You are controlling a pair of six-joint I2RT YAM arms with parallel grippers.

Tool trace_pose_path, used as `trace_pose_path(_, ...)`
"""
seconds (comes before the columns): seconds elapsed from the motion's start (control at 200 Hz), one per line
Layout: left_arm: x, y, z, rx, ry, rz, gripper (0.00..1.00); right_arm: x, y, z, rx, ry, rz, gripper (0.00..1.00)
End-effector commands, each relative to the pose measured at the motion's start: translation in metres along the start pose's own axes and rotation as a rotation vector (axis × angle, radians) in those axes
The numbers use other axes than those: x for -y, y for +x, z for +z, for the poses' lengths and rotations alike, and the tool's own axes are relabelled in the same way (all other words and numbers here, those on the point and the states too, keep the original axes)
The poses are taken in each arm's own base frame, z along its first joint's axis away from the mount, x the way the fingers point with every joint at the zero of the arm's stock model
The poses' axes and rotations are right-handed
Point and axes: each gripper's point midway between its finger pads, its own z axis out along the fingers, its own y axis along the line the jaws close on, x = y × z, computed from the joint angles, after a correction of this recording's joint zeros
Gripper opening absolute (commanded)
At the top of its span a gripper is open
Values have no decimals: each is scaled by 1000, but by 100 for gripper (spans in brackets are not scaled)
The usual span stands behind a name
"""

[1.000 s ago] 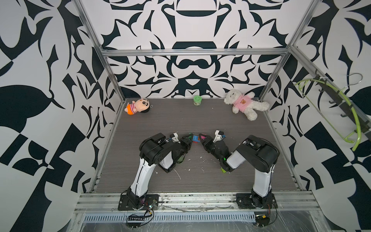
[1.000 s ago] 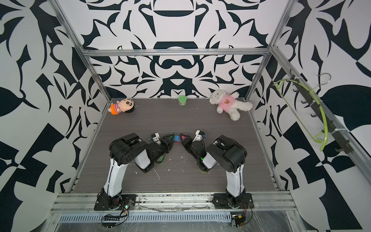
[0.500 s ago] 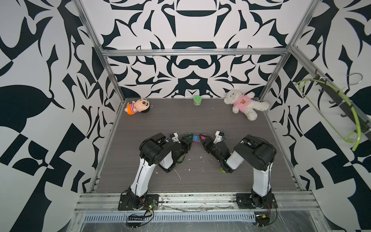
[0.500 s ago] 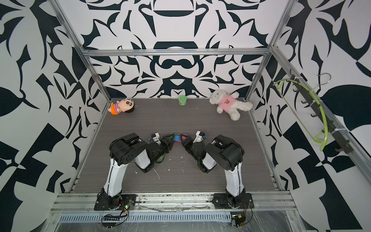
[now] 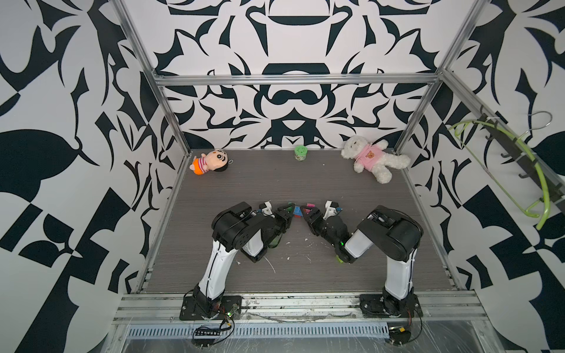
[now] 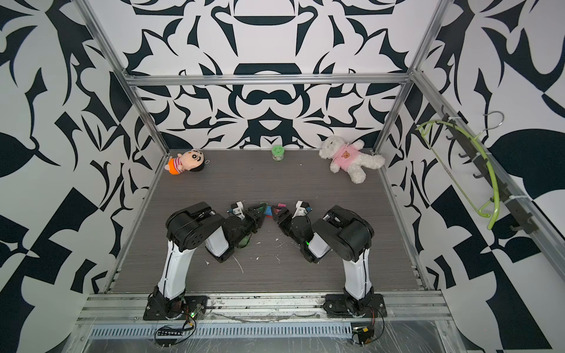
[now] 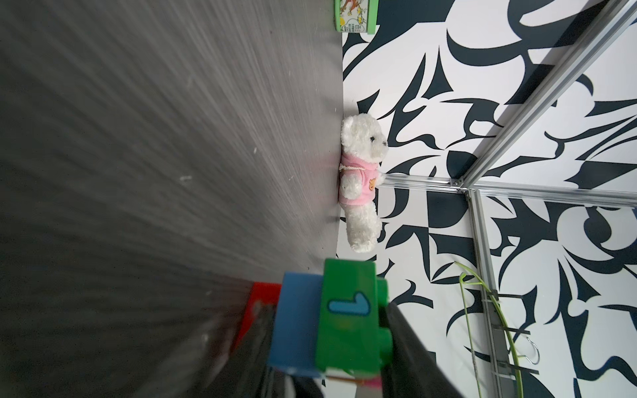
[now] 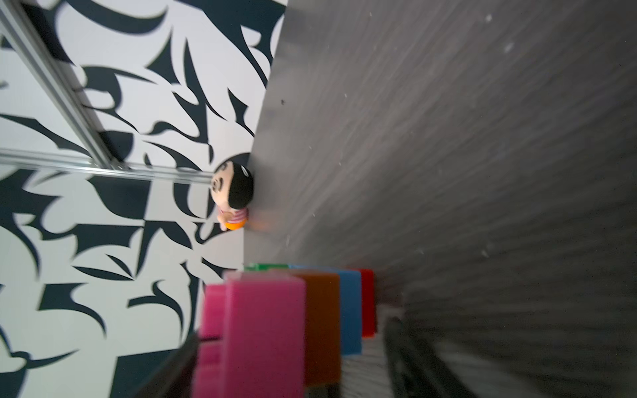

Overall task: Assemble the letter v with lego
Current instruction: Assemble the lego brick with the lego brick, then place the lego brick at the center of the board.

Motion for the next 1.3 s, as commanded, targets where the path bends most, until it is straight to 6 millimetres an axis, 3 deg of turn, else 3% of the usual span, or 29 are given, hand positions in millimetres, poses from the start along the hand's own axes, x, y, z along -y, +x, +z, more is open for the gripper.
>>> trace_pose_path(0.0, -50, 1, -5, -16, -175, -6, 28, 0, 13, -1, -70, 38, -45, 99)
trace_pose_path(0.285, -47, -2, -6, -23, -170, 13, 28, -16, 14, -6, -90, 19, -97, 99)
trace_pose_path(0.525, -54, -17, -18, -23, -198, 2, 25, -47, -13, -52, -35, 134, -338, 99)
trace_pose_path(0.75, -41, -19, -19, -100, -186, 8, 17, -87, -47, -110, 42, 243, -617, 99)
trace_pose_path(0.845, -45, -15, -23, -132, -275, 51, 14, -101, -63, -127, 65, 304, -722, 99)
trace_pose_path(0.955, -47, -10, -30, -190, -447, 139, 13, -109, -76, -130, 14, 380, -824, 99)
trace_pose_path(1.06, -32, -3, -36, -304, -586, 297, 19, -108, -88, -127, -59, 428, -891, 99)
trace_pose_path(1.2, 2, -2, -40, -457, -684, 540, 22, -110, -103, -130, -72, 417, -879, 100)
trace_pose_path(1.295, 21, -6, -40, -561, -683, 583, 23, -106, -112, -133, -84, 417, -841, 100)
